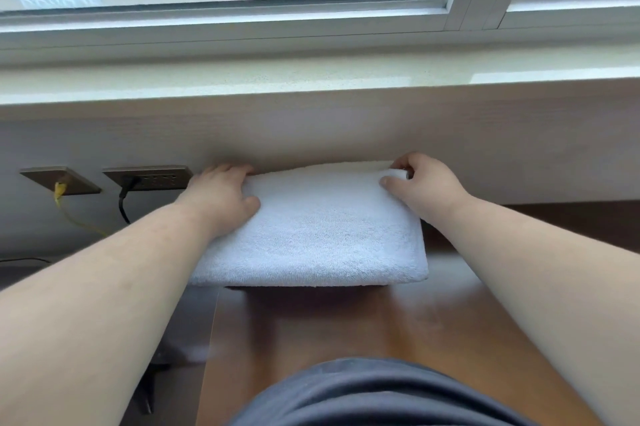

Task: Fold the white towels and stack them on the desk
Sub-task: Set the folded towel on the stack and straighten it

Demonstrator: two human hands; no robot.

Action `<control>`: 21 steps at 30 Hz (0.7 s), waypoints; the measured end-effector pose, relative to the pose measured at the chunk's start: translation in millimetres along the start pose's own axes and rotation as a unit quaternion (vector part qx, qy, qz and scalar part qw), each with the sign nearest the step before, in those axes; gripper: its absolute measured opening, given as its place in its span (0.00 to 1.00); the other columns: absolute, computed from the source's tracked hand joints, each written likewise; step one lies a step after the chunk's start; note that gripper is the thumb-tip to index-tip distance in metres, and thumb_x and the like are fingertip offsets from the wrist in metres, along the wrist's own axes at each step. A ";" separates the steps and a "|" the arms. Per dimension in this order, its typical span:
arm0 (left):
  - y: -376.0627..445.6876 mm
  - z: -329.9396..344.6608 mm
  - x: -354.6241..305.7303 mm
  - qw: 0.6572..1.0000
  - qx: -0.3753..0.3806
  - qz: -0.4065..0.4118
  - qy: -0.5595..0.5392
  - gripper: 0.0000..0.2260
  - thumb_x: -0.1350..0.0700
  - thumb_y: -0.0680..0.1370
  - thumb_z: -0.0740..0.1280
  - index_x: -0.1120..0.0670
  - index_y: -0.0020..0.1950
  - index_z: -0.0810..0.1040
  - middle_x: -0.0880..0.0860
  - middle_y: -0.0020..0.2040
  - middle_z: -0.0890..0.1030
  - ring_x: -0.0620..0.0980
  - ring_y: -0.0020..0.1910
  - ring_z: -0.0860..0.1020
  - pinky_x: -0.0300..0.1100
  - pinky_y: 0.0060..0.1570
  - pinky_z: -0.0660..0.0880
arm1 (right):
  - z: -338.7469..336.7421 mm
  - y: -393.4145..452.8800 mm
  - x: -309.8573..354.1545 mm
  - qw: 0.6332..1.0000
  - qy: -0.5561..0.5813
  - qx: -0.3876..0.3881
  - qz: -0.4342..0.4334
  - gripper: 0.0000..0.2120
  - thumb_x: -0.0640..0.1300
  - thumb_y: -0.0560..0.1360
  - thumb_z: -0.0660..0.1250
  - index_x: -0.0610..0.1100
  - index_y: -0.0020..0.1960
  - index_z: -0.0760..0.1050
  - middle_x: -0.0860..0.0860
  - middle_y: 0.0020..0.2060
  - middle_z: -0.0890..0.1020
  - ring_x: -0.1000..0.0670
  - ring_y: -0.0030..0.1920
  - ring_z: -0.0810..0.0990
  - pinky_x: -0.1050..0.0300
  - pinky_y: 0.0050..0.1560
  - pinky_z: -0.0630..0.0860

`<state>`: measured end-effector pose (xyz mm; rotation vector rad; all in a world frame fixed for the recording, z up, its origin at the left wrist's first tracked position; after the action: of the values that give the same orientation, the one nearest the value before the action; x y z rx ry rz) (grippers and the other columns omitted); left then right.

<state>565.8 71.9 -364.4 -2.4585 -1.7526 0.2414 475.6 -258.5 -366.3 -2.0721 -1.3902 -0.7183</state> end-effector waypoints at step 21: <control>-45.7 -26.1 -10.0 0.970 -0.220 -0.057 -0.080 0.22 0.53 0.77 0.63 0.53 0.71 0.68 0.59 0.67 0.71 0.61 0.66 0.67 0.55 0.67 0.62 | 2.4 -12.5 -16.6 0.989 0.052 -0.038 0.133 0.27 0.63 0.74 0.66 0.45 0.64 0.69 0.54 0.43 0.73 0.53 0.39 0.72 0.56 0.39 0.68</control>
<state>525.3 77.4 -329.8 -2.6758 -2.2159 0.0402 458.8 -263.5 -377.6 -2.1905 -1.0193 -0.7640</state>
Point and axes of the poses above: each hand's wrist, its own y-axis towards the middle knuckle, its own z-axis out of the palm, x = y × z, the point moved 8 cm from there along y, towards the middle knuckle
